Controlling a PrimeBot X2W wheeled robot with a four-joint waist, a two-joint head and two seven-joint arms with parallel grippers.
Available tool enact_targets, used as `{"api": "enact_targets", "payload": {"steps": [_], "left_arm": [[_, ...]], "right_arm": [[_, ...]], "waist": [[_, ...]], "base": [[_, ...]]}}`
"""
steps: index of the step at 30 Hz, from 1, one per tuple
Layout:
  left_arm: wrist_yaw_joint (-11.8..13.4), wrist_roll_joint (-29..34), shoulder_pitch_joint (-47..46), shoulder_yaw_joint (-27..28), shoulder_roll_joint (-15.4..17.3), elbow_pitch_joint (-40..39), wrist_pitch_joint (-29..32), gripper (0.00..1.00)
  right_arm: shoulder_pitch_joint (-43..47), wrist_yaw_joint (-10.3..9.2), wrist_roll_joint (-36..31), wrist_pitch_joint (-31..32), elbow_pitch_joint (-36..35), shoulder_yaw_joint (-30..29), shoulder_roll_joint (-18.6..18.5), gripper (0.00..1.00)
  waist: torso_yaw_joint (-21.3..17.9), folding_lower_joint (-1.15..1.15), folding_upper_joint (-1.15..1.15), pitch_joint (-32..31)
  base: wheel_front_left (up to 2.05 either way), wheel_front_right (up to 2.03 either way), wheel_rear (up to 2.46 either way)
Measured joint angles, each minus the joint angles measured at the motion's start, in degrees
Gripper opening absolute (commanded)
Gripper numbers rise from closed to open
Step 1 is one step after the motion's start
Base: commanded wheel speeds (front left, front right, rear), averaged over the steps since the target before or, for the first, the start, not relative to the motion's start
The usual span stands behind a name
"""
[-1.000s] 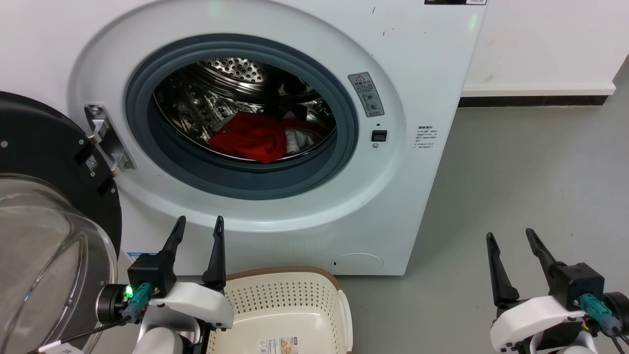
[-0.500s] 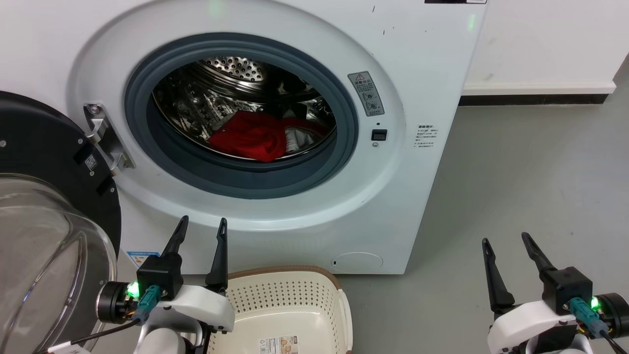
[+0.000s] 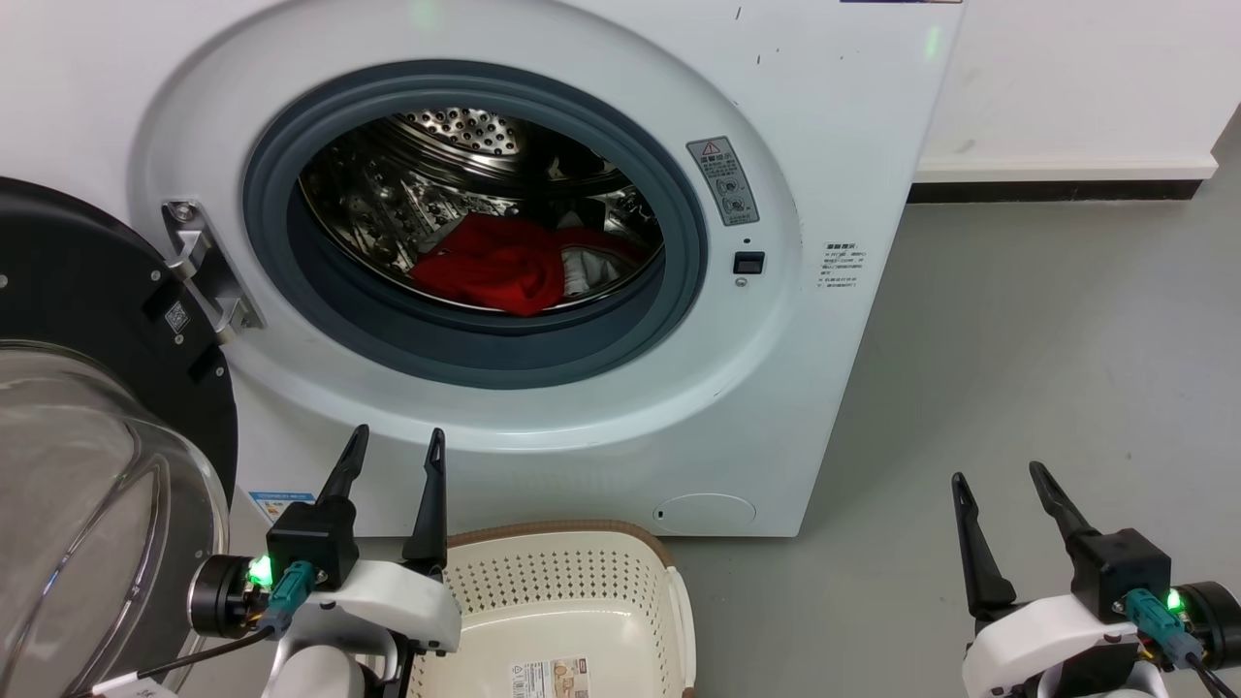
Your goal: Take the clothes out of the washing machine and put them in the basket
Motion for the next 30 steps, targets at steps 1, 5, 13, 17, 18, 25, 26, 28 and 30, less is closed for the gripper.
{"api": "enact_targets", "payload": {"steps": [1,5,13,17,18,25,26,28,30], "left_arm": [[0.0,0.0,0.0,0.0,0.0,0.0,0.0,1.00],[0.0,0.2,-0.5,0.1,0.0,0.1,0.0,1.00],[1.1,0.8,-8.3,1.6,0.6,3.4,0.0,1.00],[1.3,0.8,-13.2,2.6,2.2,6.5,0.0,1.00],[1.4,0.8,-14.6,2.7,2.6,7.4,0.0,1.00],[1.0,1.2,-25.4,3.2,6.5,14.9,0.0,1.00],[0.9,1.3,-27.0,3.2,7.0,16.0,0.0,1.00],[0.7,1.5,-30.1,3.0,8.1,18.5,0.0,1.00],[0.5,1.8,-33.5,2.9,9.4,21.4,0.0,1.00]], "right_arm": [[0.0,0.00,0.0,0.0,0.0,0.0,0.0,1.00],[0.0,0.00,0.2,-0.1,0.0,0.0,0.0,1.00],[-2.6,0.01,0.6,0.0,-2.3,2.1,0.0,1.00],[-3.8,0.01,0.7,0.0,-3.2,3.0,0.0,1.00],[-4.1,0.01,0.7,0.0,-3.4,3.1,0.0,1.00],[-6.5,0.00,1.8,-0.7,-3.7,4.4,0.0,1.00],[-7.0,0.01,1.9,-0.8,-3.7,4.7,0.0,1.00],[-7.8,0.01,2.4,-1.3,-3.5,5.2,0.0,1.00],[-8.7,0.01,3.1,-1.7,-3.2,5.9,-0.1,1.00]], "waist": [[0.0,0.00,0.00,0.1],[0.1,0.00,0.00,0.6],[-1.2,0.00,0.00,5.3],[-2.5,0.00,0.00,7.9],[-2.9,0.01,0.00,8.6],[-5.8,0.01,0.00,14.3],[-6.3,0.01,0.00,15.1],[-7.2,0.01,0.00,16.8],[-8.1,0.01,0.00,18.4]], "base": [[0.00,0.00,0.00],[0.00,0.00,0.00],[0.00,0.00,0.00],[0.00,0.00,0.00],[0.00,0.00,0.00],[0.00,0.00,0.00],[0.00,0.00,0.00],[0.00,0.00,0.00],[0.00,0.00,0.00]]}}
